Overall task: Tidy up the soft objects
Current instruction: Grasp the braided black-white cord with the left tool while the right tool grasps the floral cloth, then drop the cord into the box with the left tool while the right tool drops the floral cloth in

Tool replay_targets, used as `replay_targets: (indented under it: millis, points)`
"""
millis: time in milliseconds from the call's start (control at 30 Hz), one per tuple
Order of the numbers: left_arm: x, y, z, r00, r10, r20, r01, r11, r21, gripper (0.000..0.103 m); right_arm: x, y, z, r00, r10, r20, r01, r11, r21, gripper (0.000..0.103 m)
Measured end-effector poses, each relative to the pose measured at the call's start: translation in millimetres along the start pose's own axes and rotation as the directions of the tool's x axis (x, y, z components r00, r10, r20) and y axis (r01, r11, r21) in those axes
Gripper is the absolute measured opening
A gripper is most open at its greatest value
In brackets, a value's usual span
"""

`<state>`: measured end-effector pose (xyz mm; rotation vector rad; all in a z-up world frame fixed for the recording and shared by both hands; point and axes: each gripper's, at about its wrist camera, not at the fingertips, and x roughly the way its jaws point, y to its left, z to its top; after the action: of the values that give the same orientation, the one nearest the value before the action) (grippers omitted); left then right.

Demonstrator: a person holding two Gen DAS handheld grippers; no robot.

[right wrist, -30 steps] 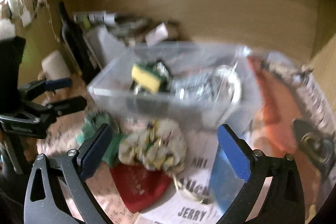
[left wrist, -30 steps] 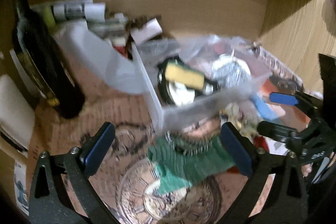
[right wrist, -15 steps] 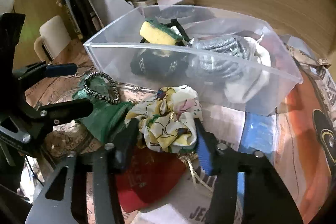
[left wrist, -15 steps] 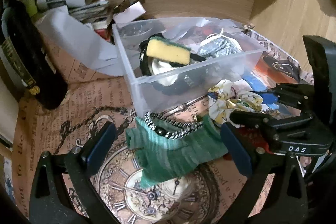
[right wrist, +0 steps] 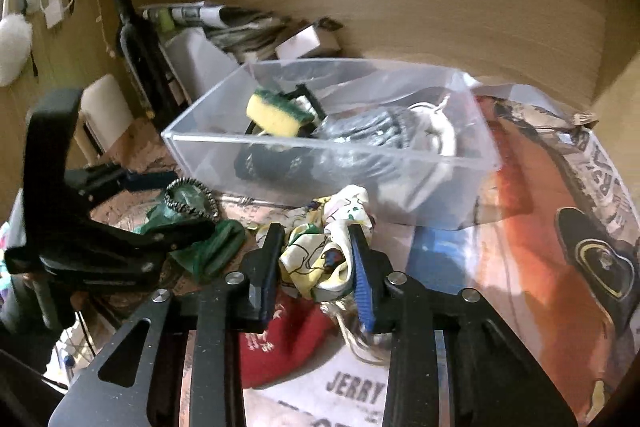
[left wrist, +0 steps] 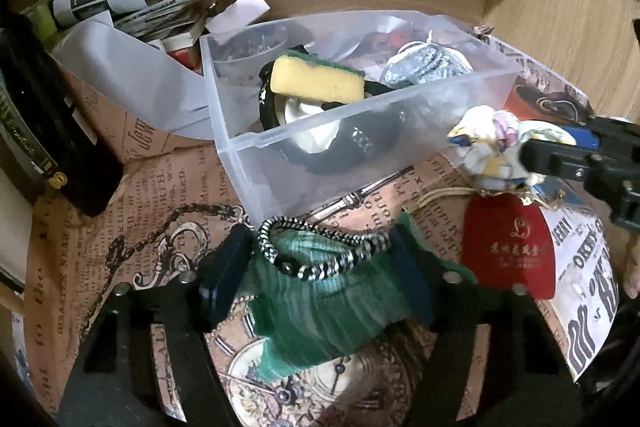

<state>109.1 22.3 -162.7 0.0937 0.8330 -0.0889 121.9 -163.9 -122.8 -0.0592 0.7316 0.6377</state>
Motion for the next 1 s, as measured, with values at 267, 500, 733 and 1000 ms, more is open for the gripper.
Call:
replay_targets:
  millis: [267,500,733,1000]
  points:
    - [-9,6,0,1.0,-0.015,0.024,0.015,1.0,-0.018,0.04,-14,-9,0,0.999,-0.004,0.037,0.003,1.0,0.03,0.029]
    - [-30,4,-5,0.998,-0.018,0.057,0.019,1.0,-0.023,0.028,-32,-7,4,0.995,-0.002,0.095,0.0,1.0,0.021,0.029]
    - [-60,3,1,0.991,-0.007,0.136,0.011,1.0,-0.029,0.028,-49,-4,12,0.987,0.007,0.158,-0.009,1.0,0.011,0.029]
    - [-86,4,22,0.971,-0.003,0.238,0.01,1.0,-0.029,0.028,-64,4,28,0.97,0.025,0.241,-0.022,1.0,-0.014,0.029]
